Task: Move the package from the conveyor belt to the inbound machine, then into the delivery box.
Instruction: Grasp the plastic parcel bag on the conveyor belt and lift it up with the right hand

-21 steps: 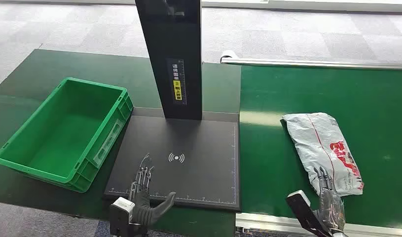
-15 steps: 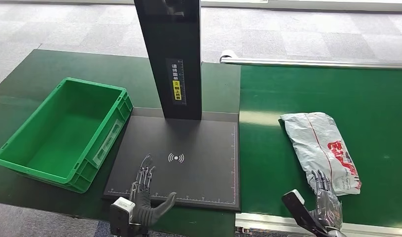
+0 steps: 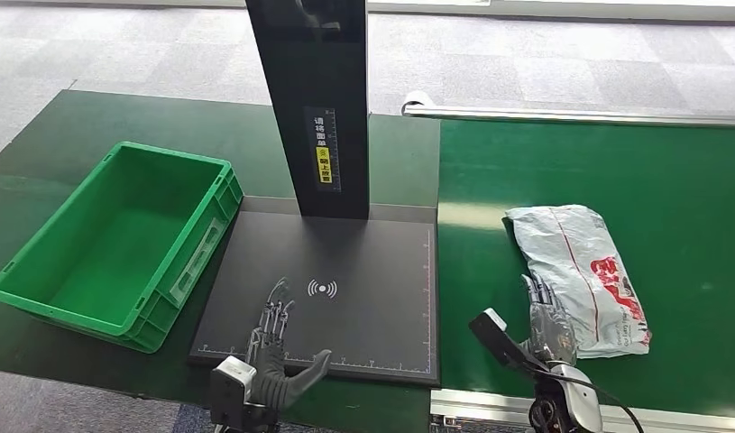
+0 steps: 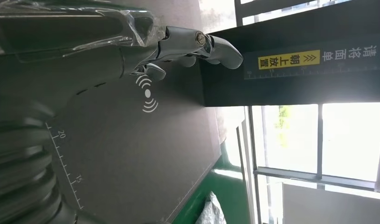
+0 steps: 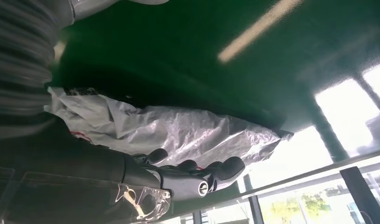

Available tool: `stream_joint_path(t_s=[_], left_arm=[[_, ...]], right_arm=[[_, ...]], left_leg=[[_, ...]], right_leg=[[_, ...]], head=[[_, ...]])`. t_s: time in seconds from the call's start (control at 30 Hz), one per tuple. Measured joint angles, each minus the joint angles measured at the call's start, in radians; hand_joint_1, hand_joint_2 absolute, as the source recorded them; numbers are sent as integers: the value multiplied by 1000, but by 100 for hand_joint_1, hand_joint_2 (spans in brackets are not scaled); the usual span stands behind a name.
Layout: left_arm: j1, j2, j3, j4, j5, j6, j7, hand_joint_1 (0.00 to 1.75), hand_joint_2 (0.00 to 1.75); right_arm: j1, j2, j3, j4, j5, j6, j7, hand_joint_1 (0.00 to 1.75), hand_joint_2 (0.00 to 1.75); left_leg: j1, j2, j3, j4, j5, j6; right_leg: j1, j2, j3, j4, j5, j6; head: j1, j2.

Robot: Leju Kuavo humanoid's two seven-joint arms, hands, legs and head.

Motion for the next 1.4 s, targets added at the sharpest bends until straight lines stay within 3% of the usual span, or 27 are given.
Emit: stream_joint_path(t_s=[0.33,0.63,1.1,1.13,1.23,1.27,1.4], left_arm=[[-24,0,0,19,3,-8,-1,0,175],[-27,0,-1,28,1,-20,0,0,175],[-28,-1,0,38,1,-21,1,0,175],[-28,-1,0,39,1,-21,1,0,175],[-28,-1,-1,41,1,-22,1,0,175],[-28,-1,-1,42,1,-22,1,0,175],[-28,-1,0,42,2,-21,3,0,175]], right_arm=[[-110,-34,48,121,108,-19,81,0,175],[-113,-69,48,167,182,-18,156,0,175],[-65,-73,11,135,312,8,288,0,175],[-61,-73,8,128,319,12,298,11,175],[-52,-73,-3,110,333,22,319,142,175],[-48,-73,-6,106,335,23,323,175,175],[-34,-73,-16,96,328,19,326,175,175]], left_leg=[[0,0,0,0,0,0],[0,0,-1,0,0,0],[0,-1,1,0,0,0],[0,-1,1,0,0,0],[0,-1,2,0,0,0],[0,-1,2,0,0,0],[0,-1,2,0,0,0]], right_leg=[[0,0,-1,0,0,0],[0,0,-1,0,0,0],[0,0,0,0,0,0],[0,0,1,0,0,0],[0,0,2,0,0,0],[0,0,2,0,0,0],[0,0,2,0,0,0]], head=[[0,0],[0,0],[0,0],[0,0],[0,0],[0,0],[0,0]])
